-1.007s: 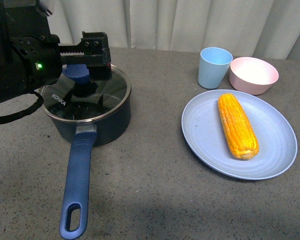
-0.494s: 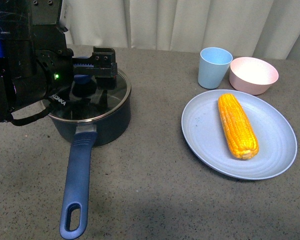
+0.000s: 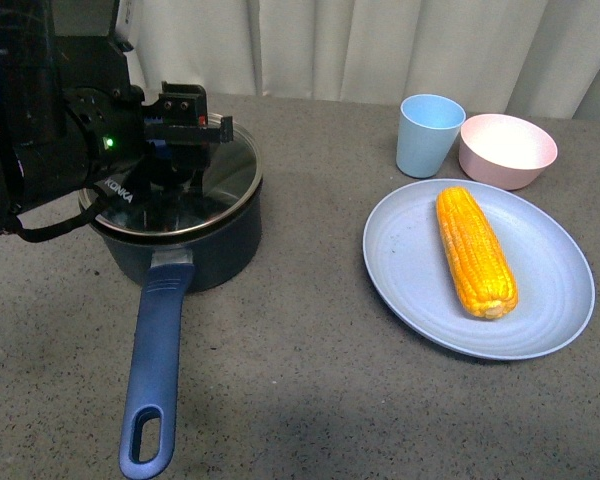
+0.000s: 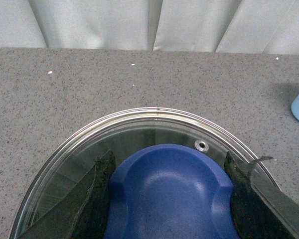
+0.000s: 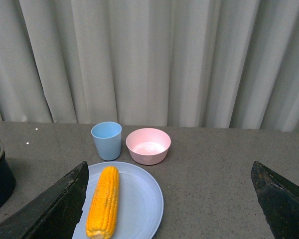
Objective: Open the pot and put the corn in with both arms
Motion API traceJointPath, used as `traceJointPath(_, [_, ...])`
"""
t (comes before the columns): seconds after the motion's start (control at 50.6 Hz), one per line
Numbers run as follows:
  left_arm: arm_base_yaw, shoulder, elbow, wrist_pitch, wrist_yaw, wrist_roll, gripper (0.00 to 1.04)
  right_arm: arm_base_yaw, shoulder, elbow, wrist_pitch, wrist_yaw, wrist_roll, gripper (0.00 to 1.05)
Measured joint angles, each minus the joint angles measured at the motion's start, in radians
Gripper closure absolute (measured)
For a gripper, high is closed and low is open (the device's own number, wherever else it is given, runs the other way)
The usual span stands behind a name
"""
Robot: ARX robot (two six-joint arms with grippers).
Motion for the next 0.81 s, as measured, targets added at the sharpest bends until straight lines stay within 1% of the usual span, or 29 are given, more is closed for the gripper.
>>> traceJointPath(0.138, [0.031,-0.048,0.014,-0.006,0.015,-0.001,0.47,0.000,0.000,0.000,0.000,0.000,0.000,0.09])
traceJointPath(0.296, [0.126,-0.050,0.014,0.019,0.048,0.002,0.47,0.000,0.000,0.000,0.000,0.000,0.000,0.09])
traceJointPath(0.415, [0.197,-0.043,-0.006,0.086,0.080,0.008,0.47,0.000,0.000,0.000,0.000,0.000,0.000,0.09])
traceJointPath(0.731, [0.369,0.040,-0.014,0.128,0.070,0.009,0.47,0.000,0.000,0.000,0.000,0.000,0.000,0.09])
traceJointPath(0.81, [0.396,0.068,-0.014,0.135,0.069,0.018,0.47,0.000,0.000,0.000,0.000,0.000,0.000,0.09])
